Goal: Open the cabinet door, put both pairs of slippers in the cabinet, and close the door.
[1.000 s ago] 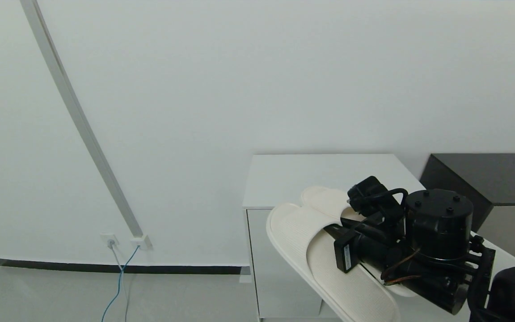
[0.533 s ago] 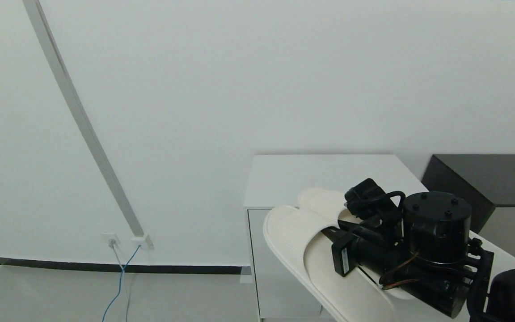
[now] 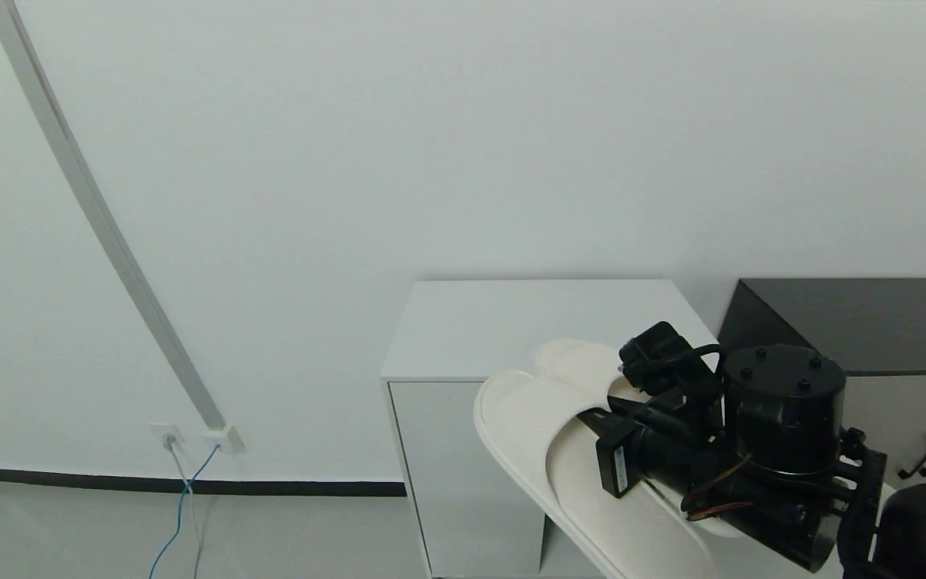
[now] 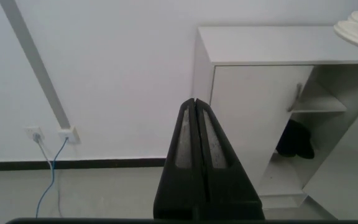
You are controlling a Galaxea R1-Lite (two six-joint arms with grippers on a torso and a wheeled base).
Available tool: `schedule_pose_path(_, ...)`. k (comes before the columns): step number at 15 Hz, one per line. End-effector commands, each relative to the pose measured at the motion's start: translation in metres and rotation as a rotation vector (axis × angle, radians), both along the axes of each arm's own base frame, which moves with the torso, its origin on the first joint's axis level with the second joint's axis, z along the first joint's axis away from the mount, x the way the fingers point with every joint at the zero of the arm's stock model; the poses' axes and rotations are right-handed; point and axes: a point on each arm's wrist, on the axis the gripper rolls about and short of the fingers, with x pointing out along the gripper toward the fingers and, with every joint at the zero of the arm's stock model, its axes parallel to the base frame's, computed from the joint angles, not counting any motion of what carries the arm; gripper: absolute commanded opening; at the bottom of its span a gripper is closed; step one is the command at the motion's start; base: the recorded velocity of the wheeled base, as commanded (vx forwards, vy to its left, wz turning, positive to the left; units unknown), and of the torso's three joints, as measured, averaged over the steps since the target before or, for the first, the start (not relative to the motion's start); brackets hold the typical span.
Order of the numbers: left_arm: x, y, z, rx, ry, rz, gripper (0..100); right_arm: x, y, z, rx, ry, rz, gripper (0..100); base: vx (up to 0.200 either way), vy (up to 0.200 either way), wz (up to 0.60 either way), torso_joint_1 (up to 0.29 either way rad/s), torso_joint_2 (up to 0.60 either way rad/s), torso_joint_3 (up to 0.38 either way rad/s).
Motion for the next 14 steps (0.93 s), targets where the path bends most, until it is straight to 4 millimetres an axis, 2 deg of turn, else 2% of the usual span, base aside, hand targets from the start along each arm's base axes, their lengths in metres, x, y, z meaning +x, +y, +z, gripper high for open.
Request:
schedule_pose_path(1, 0.0001, 0.0, 0.0, 0.001, 0.001, 0.0, 0, 0.0003, 0.0006, -0.0011, -0.003, 0.002, 0.001, 0, 0.0, -0.2, 0.0, 0.007, 0.0, 0.002)
schedule_pose_path(7, 0.0, 0.0, -0.0001, 0.001, 0.0, -0.001, 0, -0.0006, -0.0003, -0.003, -0.009, 0.009, 0.001, 0, 0.0, -0.2, 0.0, 0.003, 0.0, 0.003)
schedule_pose_path(14, 0.0001, -0.0001, 0.0, 0.001, 0.001, -0.003, 0, -0.0019, -0.0014, -0.0093, -0.016, 0.032, 0.004, 0, 0.0, 0.0, 0.0, 0.0, 0.0, 0.0)
